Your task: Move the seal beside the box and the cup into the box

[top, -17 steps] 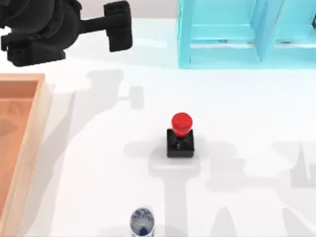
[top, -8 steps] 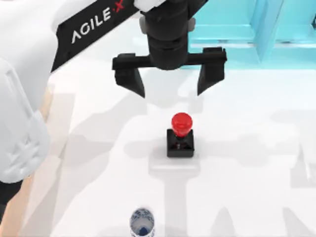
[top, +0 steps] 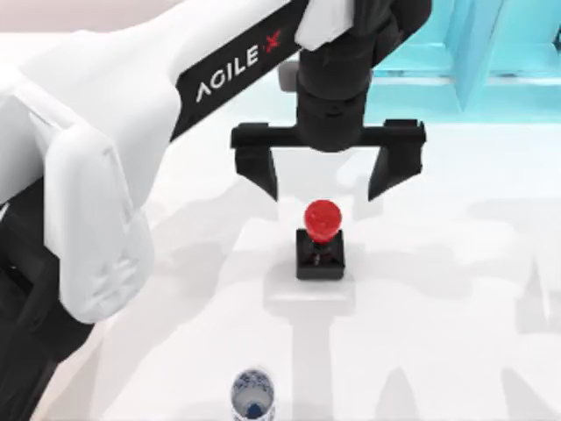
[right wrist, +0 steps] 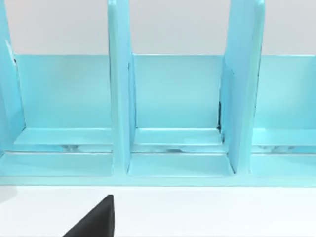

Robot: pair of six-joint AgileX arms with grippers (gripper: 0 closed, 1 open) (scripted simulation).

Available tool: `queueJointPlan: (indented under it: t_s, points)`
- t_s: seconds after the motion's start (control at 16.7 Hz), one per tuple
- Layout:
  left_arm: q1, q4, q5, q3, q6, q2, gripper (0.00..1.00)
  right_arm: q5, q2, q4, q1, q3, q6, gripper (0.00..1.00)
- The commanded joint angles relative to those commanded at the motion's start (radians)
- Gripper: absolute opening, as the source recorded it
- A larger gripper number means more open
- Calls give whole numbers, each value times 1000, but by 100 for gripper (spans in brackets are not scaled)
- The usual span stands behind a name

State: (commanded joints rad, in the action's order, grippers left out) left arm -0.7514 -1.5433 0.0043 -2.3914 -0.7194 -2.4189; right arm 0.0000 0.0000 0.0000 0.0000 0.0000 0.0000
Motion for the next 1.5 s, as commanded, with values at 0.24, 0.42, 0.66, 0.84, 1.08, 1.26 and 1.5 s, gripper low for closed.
queueJointPlan:
  t_s: [0.24,0.42,0.66,0.84,1.08,1.26,1.5]
  points:
    - [4,18,0,19,2,2,100,0,0,0,0,0,0,100]
    - [4,112,0,119,4,10,100,0,0,0,0,0,0,100]
    - [3,281,0,302,3,19,100,0,0,0,0,0,0,100]
    - [2,334,0,356,2,21,100,0,0,0,0,0,0,100]
    - [2,334,0,356,2,21,92,0,0,0,0,0,0,100]
    - [2,334,0,356,2,21,70,0,0,0,0,0,0,100]
    - [2,334,0,356,2,21,40,0,0,0,0,0,0,100]
